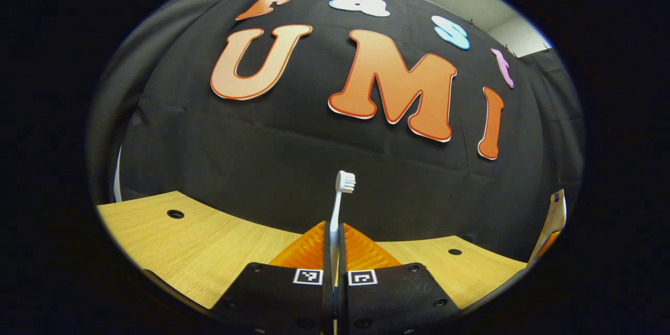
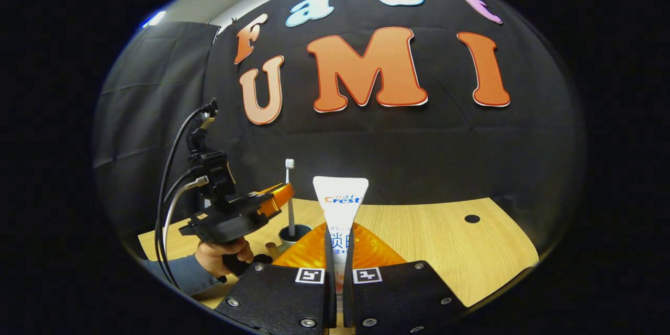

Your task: Put the toothbrush and toothpaste on the desktop into the cup, then pick up the cup and place it on the coaster on the desktop.

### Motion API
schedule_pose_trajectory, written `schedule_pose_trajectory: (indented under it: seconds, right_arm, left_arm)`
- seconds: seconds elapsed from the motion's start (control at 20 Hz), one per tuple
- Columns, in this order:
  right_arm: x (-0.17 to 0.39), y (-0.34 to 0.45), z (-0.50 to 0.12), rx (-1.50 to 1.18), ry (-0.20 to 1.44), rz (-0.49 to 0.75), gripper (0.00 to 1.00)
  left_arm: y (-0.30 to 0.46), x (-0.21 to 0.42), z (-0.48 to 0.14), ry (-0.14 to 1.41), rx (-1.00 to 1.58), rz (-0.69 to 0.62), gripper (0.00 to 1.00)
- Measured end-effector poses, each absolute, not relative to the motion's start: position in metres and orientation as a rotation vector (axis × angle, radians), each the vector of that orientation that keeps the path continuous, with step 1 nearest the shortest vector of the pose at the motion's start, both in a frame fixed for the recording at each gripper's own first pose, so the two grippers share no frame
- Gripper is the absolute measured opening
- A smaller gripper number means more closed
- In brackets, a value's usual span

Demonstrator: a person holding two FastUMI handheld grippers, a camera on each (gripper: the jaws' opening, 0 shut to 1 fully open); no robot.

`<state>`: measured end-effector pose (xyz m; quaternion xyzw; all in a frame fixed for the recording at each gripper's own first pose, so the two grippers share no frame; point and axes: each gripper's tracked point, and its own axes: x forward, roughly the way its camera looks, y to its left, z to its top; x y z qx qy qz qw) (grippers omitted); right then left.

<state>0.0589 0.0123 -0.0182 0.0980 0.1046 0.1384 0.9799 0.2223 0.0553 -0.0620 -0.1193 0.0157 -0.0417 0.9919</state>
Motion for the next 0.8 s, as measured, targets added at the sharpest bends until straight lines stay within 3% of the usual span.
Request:
schedule_pose_trajectory:
  seconds: [0.65,0.8]
  right_arm:
    - [0.064,0.001,-0.019,0.172,0.210,0.228,0.05]
    - [0.065,0.000,-0.018,0.183,0.207,0.224,0.05]
  left_arm:
    - [0.043,0.223,-0.126,0.234,-0.168,-0.105,0.04]
    - [0.040,0.216,-0.138,0.297,-0.143,-0.119,0.08]
